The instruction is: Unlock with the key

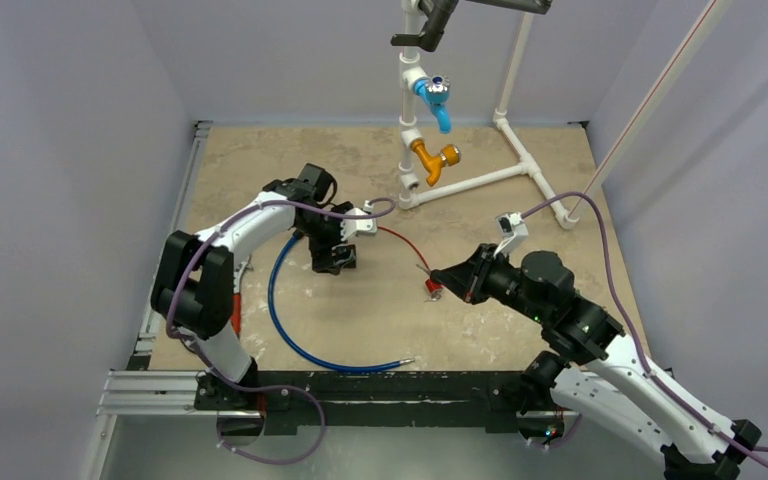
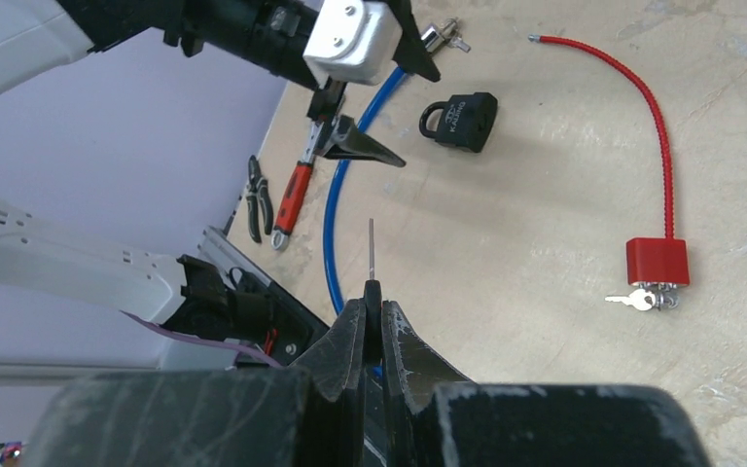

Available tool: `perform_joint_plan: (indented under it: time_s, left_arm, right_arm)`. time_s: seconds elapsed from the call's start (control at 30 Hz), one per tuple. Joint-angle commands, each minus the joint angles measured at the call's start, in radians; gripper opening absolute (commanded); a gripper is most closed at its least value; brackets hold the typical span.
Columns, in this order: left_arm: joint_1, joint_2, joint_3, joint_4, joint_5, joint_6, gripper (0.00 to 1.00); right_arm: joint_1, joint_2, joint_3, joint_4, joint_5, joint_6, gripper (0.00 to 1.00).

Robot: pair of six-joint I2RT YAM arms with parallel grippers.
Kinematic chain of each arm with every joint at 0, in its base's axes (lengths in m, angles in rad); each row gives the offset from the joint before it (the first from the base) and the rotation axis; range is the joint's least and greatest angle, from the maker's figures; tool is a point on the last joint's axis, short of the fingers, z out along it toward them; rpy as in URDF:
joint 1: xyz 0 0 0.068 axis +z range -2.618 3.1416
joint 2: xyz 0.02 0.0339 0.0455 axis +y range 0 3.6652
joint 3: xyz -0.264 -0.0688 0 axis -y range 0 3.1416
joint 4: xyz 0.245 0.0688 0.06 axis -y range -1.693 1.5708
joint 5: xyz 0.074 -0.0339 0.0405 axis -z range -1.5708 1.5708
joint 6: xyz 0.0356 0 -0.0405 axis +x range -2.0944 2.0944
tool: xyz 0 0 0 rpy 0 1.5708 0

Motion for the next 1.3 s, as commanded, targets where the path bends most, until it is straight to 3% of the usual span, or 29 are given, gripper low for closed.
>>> perform_joint_plan:
  time_s: [0.0, 0.33, 0.7, 0.8, 0.97, 1.13, 1.27]
  left_arm:
    - [-0.010, 0.067, 0.077, 0.027, 0.065, 0.017, 0.90]
    - [-0.046, 0.102, -0.016, 0.145, -0.046, 0.131, 0.94]
    - [-0.067, 0.150, -0.002, 0.160, -0.124, 0.120, 0.87]
    - [-0.092, 0.149, -0.026, 0.198, -0.175, 0.127, 0.73]
    - [-0.155, 0.103, -0.134, 0.329, -0.234, 0.150, 0.35]
    - [-0.190, 0.000, -0.192, 0.263, -0.176, 0.110, 0.09]
    - [-0.220, -0.158, -0.201, 0.141, -0.043, 0.073, 0.02]
  right_arm:
    - [-0.005, -0.002, 0.048, 0.029, 0.024, -0.033, 0.00]
    - [-0.004, 0.083, 0.142, 0.045, 0.016, -0.085, 0.00]
    - [-0.004, 0.127, 0.200, 0.036, 0.022, -0.083, 0.00]
    - [-0.004, 0.138, 0.228, 0.004, 0.041, -0.082, 0.00]
    - [-0.004, 0.150, 0.278, -0.065, 0.066, -0.074, 0.00]
    - [-0.004, 0.137, 0.346, -0.147, 0.120, -0.074, 0.00]
    - [-0.005, 0.133, 0.418, -0.206, 0.162, -0.077, 0.00]
